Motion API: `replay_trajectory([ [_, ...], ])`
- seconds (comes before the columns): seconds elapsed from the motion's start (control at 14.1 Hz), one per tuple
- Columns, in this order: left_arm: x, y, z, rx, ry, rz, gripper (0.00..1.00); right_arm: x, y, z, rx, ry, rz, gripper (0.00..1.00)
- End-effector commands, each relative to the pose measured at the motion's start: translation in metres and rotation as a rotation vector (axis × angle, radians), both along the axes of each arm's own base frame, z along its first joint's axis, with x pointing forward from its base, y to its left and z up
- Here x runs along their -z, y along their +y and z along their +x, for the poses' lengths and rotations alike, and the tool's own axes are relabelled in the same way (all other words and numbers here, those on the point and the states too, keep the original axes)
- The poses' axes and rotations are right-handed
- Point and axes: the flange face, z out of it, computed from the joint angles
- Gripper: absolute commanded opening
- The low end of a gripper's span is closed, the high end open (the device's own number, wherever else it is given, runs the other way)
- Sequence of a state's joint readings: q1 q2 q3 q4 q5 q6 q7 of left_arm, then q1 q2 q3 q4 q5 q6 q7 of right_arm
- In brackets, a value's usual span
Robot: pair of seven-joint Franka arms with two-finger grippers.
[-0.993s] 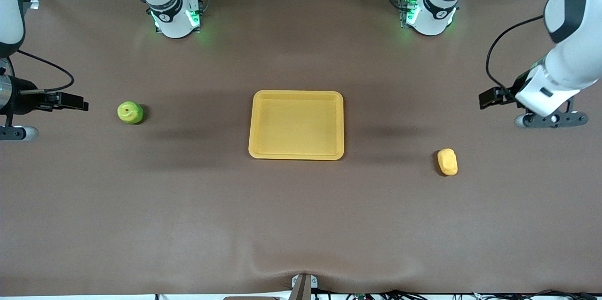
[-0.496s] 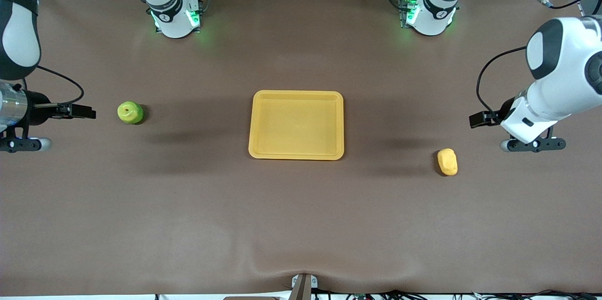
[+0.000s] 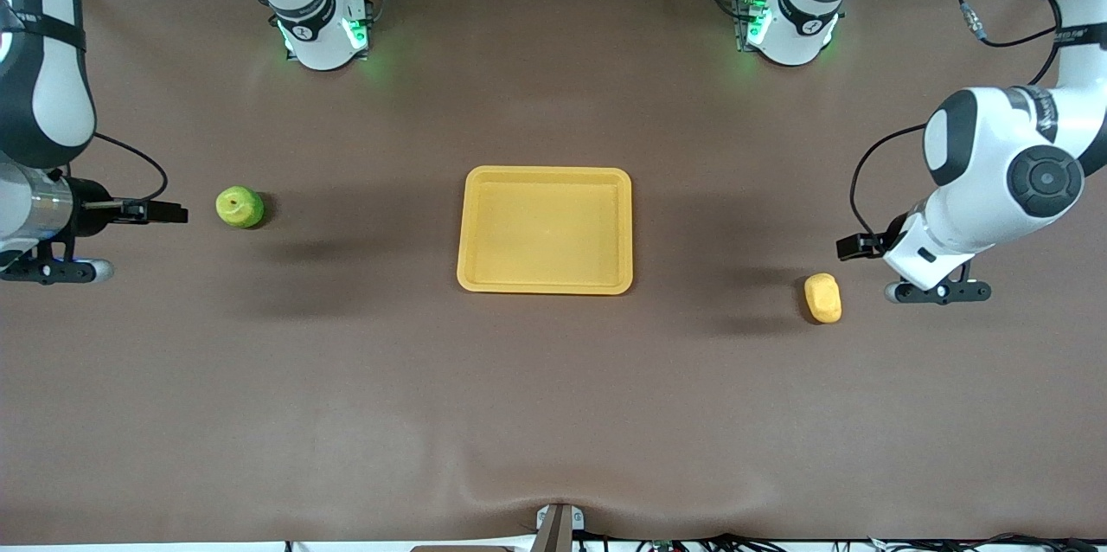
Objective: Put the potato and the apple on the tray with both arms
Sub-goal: 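Lower the left gripper to the potato while the right gripper reaches the apple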
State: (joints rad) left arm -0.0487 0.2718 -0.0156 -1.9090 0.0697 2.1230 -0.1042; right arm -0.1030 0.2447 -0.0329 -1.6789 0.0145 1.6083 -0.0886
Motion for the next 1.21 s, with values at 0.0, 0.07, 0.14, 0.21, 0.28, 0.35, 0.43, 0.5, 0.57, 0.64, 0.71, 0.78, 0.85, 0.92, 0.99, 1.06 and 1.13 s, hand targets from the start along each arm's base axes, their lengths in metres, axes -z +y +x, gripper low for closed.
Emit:
replay_trajectory([
  [0.0,0.027,0.0,0.009,-0.013,-0.037,0.007,1.0,0.01,-0.007,-0.018,-0.001,-0.012,-0.007,1.0],
  [0.07,0.033,0.004,0.013,-0.042,-0.05,0.005,1.0,0.012,-0.011,-0.019,0.003,-0.012,-0.006,1.0],
  [0.14,0.039,0.005,0.014,-0.056,-0.057,0.004,1.0,0.013,-0.014,-0.019,0.008,-0.015,-0.006,1.0],
  [0.21,0.045,0.005,0.016,-0.066,-0.061,0.003,1.0,0.016,-0.016,-0.02,0.008,-0.019,-0.006,1.0],
  [0.28,0.052,0.005,0.017,-0.076,-0.061,0.001,1.0,0.024,-0.019,-0.022,0.004,-0.018,-0.003,1.0],
  [0.35,0.058,0.004,0.019,-0.084,-0.065,-0.005,1.0,0.032,-0.025,-0.027,0.005,-0.023,0.0,1.0],
  [0.43,0.066,0.004,0.02,-0.088,-0.068,-0.01,1.0,0.037,-0.026,-0.032,0.002,-0.039,-0.001,1.0],
  [0.5,0.071,0.003,0.022,-0.089,-0.077,-0.012,1.0,0.044,-0.026,-0.038,-0.001,-0.047,-0.001,1.0],
  [0.57,0.077,0.002,0.023,-0.097,-0.079,-0.013,1.0,0.051,-0.029,-0.043,0.005,-0.05,-0.001,1.0],
  [0.64,0.083,0.002,0.024,-0.102,-0.086,-0.015,1.0,0.06,-0.029,-0.047,0.005,-0.046,0.0,1.0],
  [0.71,0.09,0.002,0.025,-0.103,-0.089,-0.016,1.0,0.066,-0.029,-0.052,0.007,-0.054,-0.001,1.0],
  [0.78,0.098,0.003,0.025,-0.107,-0.088,-0.017,1.0,0.073,-0.03,-0.057,0.007,-0.066,-0.003,1.0],
  [0.85,0.102,0.002,0.025,-0.107,-0.088,-0.02,1.0,0.08,-0.029,-0.06,-0.005,-0.069,0.0,1.0],
  [0.92,0.108,0.002,0.026,-0.108,-0.085,-0.02,1.0,0.087,-0.032,-0.062,-0.005,-0.071,0.001,1.0],
  [0.99,0.11,0.002,0.026,-0.109,-0.087,-0.022,1.0,0.094,-0.037,-0.067,0.005,-0.073,0.001,1.0],
  [1.06,0.115,0.001,0.027,-0.111,-0.085,-0.022,1.0,0.102,-0.037,-0.071,0.006,-0.079,-0.001,1.0],
  [1.13,0.12,0.002,0.026,-0.113,-0.081,-0.022,1.0,0.112,-0.037,-0.075,0.008,-0.083,-0.002,1.0],
])
